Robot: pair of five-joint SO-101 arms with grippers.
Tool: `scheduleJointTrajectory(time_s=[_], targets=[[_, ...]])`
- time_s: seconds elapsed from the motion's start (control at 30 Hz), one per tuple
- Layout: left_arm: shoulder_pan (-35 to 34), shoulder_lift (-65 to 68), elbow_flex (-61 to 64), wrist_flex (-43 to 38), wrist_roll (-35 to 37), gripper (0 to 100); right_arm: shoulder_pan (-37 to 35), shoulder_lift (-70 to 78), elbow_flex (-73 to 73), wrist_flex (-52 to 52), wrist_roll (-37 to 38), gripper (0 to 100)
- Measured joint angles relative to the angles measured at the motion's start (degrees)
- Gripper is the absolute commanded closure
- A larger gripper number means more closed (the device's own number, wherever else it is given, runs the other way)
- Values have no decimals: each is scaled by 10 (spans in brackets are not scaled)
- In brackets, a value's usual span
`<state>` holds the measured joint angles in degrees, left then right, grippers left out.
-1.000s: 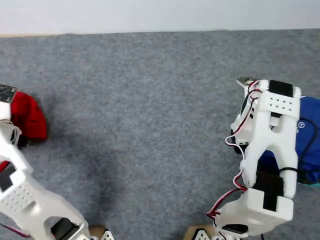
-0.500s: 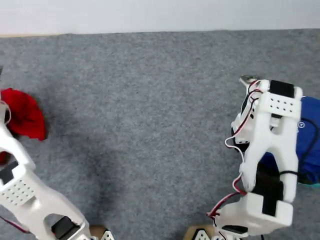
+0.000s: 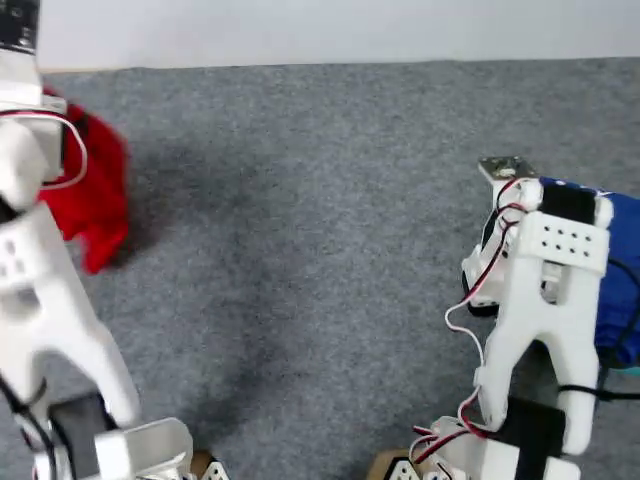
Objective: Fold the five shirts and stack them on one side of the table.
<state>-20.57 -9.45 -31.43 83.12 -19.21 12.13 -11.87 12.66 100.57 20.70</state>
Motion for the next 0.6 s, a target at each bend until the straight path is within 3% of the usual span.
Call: scheduleJointTrajectory(time_s=[0.33,0.47,0.6], targets=[[156,-214,-4,0,4,996,0,-80,54,0,21,989],[174,-236,19,17,4,995,0,-87,54,0,21,989],[181,-212,141,45,4,995,0,-87,54,0,21,989]])
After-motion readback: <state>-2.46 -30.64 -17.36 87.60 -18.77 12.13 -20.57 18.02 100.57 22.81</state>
